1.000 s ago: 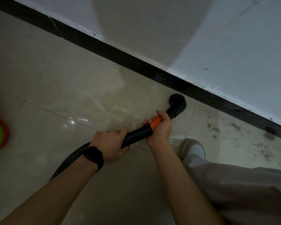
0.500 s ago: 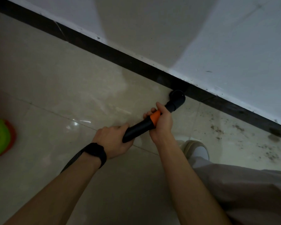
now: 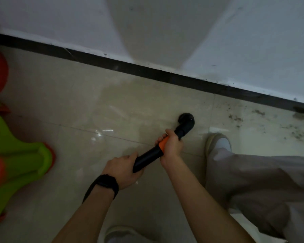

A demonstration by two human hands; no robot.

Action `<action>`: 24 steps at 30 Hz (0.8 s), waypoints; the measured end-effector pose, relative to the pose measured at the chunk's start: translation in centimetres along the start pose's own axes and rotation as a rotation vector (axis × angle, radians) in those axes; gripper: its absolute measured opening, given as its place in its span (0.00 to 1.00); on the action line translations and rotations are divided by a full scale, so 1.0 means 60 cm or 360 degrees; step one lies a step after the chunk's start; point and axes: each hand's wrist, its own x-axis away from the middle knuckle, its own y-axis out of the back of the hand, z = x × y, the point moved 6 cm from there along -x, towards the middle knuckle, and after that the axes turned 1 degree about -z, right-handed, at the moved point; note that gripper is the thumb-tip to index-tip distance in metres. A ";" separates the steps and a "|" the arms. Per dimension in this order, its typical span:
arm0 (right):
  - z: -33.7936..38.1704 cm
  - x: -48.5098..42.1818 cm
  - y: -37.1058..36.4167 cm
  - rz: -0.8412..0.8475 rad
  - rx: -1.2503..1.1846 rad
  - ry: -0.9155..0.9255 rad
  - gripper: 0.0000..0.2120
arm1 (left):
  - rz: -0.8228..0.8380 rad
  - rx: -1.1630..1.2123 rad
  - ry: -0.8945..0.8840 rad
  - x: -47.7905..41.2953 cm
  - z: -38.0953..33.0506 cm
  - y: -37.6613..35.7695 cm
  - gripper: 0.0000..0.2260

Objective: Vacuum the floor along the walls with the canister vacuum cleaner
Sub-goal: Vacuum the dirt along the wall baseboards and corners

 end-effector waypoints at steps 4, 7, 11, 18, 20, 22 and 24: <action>0.030 0.006 0.062 -0.0125 -0.0105 -0.0016 0.07 | 0.0166 -0.0049 -0.0123 0.002 -0.060 -0.003 0.16; 0.058 0.001 0.095 -0.0202 -0.0190 0.0035 0.06 | 0.0214 -0.0075 -0.0199 -0.009 -0.099 -0.012 0.16; 0.094 -0.012 0.136 -0.0261 -0.0269 0.0106 0.05 | 0.0220 -0.0128 -0.0313 -0.032 -0.143 -0.023 0.17; 0.131 -0.040 0.183 -0.0223 -0.0246 0.0108 0.06 | 0.0158 -0.0195 -0.0381 -0.053 -0.200 -0.043 0.17; 0.134 -0.047 0.177 -0.0173 -0.0240 0.0102 0.06 | 0.0127 -0.0181 -0.0346 -0.058 -0.200 -0.042 0.16; 0.134 -0.053 0.166 -0.0126 -0.0239 0.0102 0.06 | 0.0118 -0.0157 -0.0315 -0.064 -0.194 -0.042 0.16; 0.131 -0.060 0.151 -0.0101 -0.0248 0.0109 0.07 | 0.0104 -0.0125 -0.0297 -0.073 -0.180 -0.040 0.16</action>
